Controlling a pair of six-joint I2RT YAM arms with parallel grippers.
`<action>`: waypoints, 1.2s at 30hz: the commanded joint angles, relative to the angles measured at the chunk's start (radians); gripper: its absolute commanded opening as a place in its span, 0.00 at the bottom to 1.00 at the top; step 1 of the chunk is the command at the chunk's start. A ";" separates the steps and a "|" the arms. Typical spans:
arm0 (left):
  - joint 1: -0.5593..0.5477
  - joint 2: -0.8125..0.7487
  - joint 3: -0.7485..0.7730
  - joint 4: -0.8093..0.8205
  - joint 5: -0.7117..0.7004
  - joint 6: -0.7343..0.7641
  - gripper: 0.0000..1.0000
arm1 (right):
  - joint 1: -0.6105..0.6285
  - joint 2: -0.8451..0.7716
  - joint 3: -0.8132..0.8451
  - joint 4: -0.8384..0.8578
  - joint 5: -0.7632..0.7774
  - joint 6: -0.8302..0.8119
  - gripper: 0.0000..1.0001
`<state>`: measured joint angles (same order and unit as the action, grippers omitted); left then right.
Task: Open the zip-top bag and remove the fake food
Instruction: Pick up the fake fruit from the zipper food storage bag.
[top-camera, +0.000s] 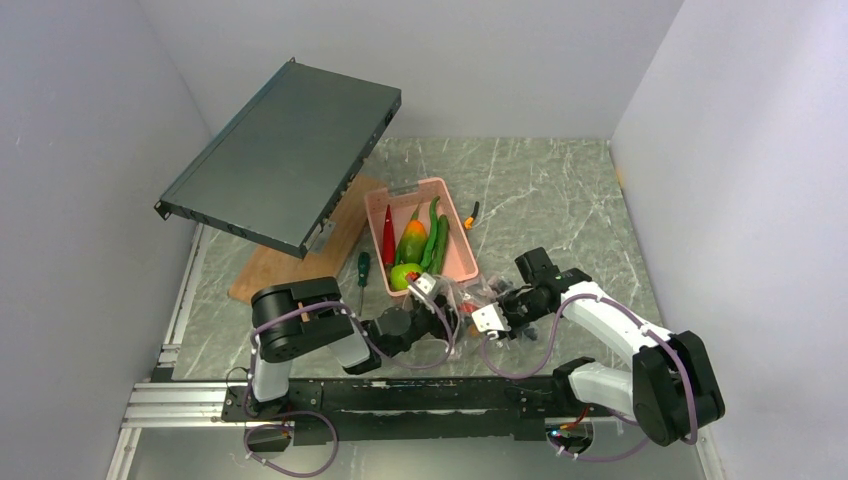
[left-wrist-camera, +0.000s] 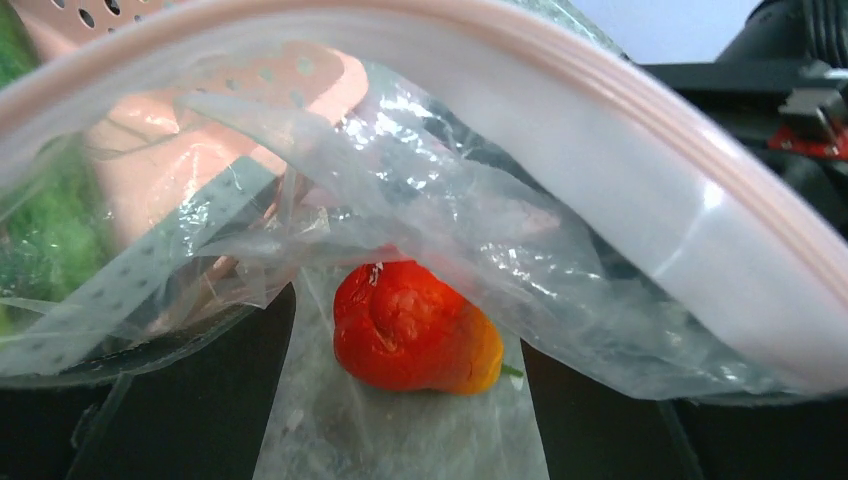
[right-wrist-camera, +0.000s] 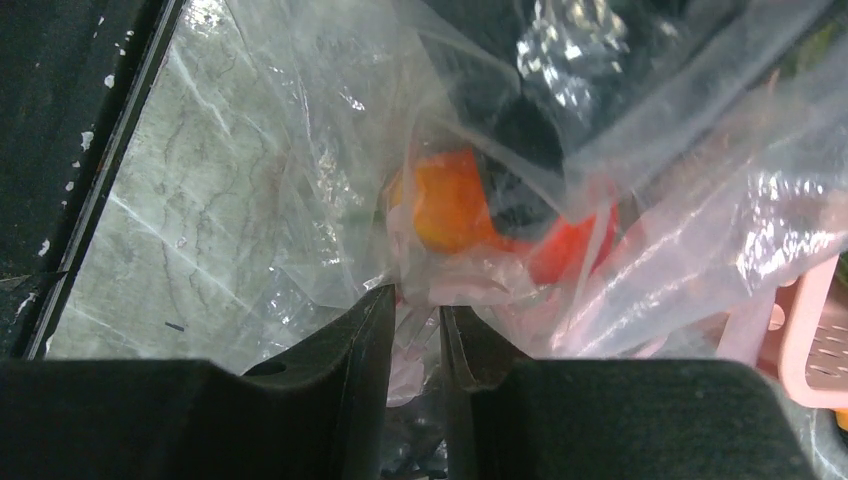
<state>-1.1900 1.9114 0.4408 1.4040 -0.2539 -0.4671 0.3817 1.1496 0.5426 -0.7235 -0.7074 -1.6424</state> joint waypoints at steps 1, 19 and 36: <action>-0.017 -0.026 0.087 -0.140 -0.097 -0.024 0.85 | 0.005 -0.017 -0.010 -0.005 -0.044 -0.021 0.25; -0.027 0.057 0.261 -0.447 -0.117 -0.039 0.73 | 0.005 -0.011 -0.005 -0.008 -0.036 -0.013 0.24; -0.025 -0.013 0.159 -0.384 -0.110 -0.009 0.04 | -0.065 -0.023 0.021 0.007 0.055 0.073 0.10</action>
<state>-1.2133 1.9381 0.6441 1.0424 -0.3714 -0.5079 0.3256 1.1255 0.5373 -0.7242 -0.6617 -1.5860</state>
